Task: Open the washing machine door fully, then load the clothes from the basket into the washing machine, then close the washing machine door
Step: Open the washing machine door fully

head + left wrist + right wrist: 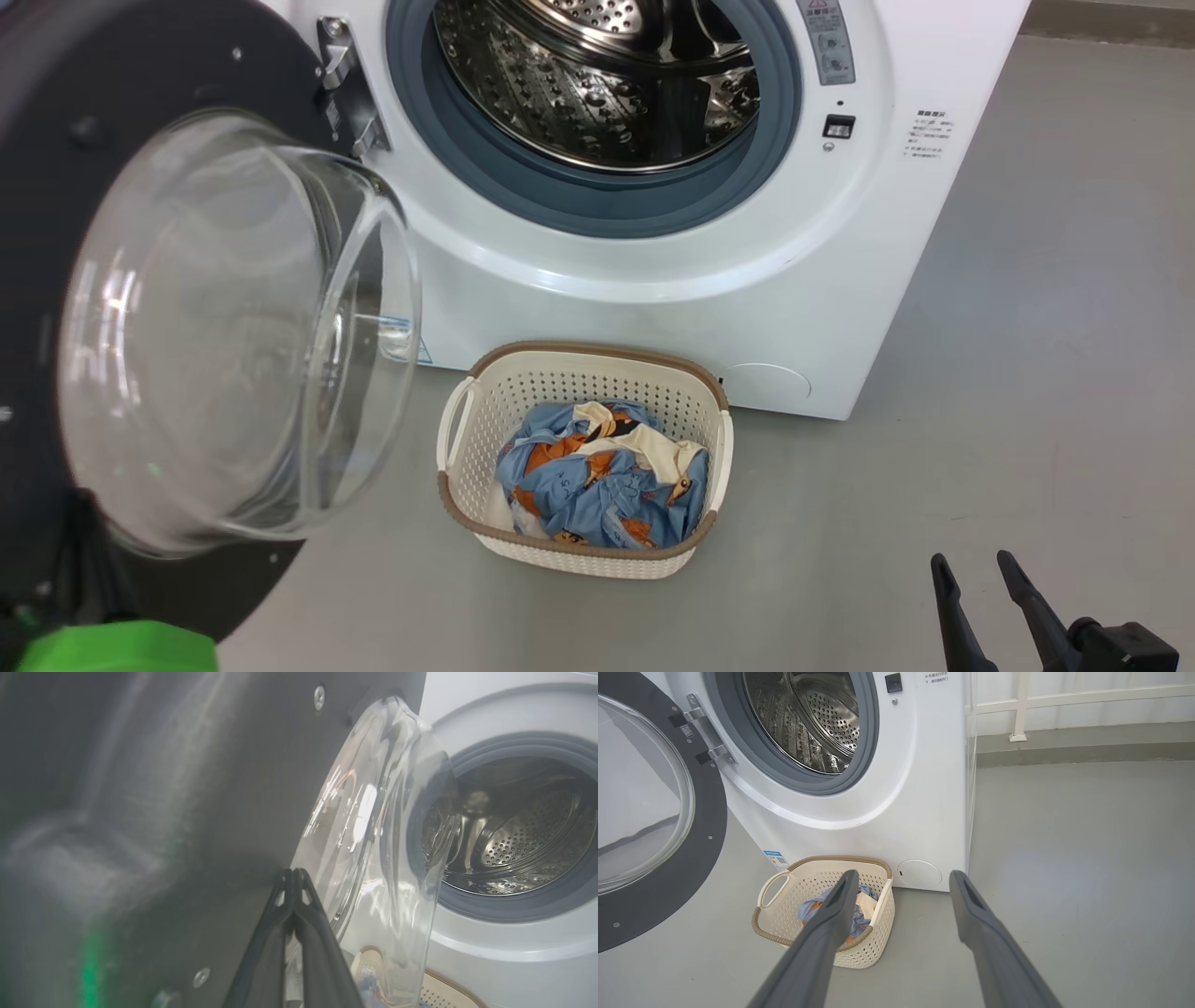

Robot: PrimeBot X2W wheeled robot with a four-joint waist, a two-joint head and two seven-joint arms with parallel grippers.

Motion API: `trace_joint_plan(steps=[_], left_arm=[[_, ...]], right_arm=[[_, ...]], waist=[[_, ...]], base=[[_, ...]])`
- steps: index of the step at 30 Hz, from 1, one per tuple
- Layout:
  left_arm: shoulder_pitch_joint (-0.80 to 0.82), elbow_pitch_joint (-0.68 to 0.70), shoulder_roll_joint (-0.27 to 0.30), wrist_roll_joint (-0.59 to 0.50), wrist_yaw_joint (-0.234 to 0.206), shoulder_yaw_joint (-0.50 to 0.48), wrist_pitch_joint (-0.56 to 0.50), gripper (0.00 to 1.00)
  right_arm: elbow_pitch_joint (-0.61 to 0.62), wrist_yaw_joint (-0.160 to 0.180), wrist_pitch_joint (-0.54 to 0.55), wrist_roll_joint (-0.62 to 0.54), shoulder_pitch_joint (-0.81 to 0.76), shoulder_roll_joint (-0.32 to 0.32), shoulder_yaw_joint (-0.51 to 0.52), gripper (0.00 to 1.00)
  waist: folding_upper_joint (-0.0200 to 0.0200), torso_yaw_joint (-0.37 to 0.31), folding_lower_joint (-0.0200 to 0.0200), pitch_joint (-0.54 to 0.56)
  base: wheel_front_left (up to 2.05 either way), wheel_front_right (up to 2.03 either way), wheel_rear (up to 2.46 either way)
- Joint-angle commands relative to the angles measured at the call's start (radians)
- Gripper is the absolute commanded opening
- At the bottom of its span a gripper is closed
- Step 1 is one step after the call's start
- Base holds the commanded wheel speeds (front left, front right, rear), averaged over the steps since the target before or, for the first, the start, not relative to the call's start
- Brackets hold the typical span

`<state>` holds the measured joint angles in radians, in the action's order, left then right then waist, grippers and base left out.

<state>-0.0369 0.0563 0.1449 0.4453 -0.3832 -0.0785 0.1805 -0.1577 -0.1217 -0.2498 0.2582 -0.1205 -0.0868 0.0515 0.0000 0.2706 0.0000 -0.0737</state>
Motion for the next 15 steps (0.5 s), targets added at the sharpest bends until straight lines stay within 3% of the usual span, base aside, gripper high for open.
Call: trace_joint_plan(steps=[1,15], left_arm=[[0.070,-0.021,0.044,0.014,-0.017,-0.077,0.019,0.00],[0.249,-0.363,0.147,0.041,0.023,-0.193,0.072,0.00]], right_arm=[[0.019,-0.009,-0.012,0.009,0.034,-0.016,-0.024,1.00],[0.008,-0.009,-0.012,0.013,0.032,-0.006,-0.028,1.00]], waist=[[0.0000,-0.004,0.0000,0.003],[0.0000,-0.037,0.0000,0.006]], base=[[0.00,0.00,0.00],[0.00,0.00,0.00]])
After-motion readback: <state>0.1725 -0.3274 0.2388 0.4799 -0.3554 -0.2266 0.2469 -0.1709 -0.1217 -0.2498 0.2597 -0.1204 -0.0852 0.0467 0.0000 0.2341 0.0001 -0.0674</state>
